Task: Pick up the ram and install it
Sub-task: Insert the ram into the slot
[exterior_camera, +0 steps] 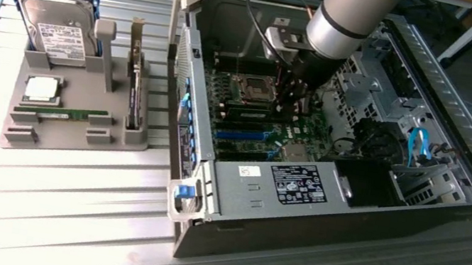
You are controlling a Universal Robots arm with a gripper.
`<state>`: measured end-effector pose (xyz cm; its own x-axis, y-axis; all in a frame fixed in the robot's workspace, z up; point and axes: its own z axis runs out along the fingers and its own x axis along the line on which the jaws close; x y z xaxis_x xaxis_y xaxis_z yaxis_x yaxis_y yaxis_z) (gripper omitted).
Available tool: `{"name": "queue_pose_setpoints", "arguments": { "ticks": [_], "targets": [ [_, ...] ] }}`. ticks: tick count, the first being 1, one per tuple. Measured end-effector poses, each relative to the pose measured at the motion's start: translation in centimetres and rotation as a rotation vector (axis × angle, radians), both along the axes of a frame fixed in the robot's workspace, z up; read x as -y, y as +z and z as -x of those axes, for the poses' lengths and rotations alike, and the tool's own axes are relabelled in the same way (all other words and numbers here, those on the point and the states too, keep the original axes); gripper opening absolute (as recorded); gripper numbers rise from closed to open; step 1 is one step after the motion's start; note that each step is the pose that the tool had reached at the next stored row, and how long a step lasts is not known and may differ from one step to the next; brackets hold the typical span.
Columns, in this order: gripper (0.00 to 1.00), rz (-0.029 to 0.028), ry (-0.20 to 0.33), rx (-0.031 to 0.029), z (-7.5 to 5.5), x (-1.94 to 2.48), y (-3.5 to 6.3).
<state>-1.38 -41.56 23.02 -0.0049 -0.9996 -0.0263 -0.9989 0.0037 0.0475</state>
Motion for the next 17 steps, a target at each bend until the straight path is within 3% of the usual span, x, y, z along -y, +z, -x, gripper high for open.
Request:
{"name": "queue_pose_setpoints", "arguments": {
  "ticks": [4,6,17],
  "targets": [
    [0.12,-0.0002,0.000,0.0000,0.00,0.00,-0.01],
    [0.25,-0.0002,0.000,0.0000,0.00,0.00,-0.01],
    [0.25,-0.0001,0.000,0.0000,0.00,0.00,0.46]
  ]
}}
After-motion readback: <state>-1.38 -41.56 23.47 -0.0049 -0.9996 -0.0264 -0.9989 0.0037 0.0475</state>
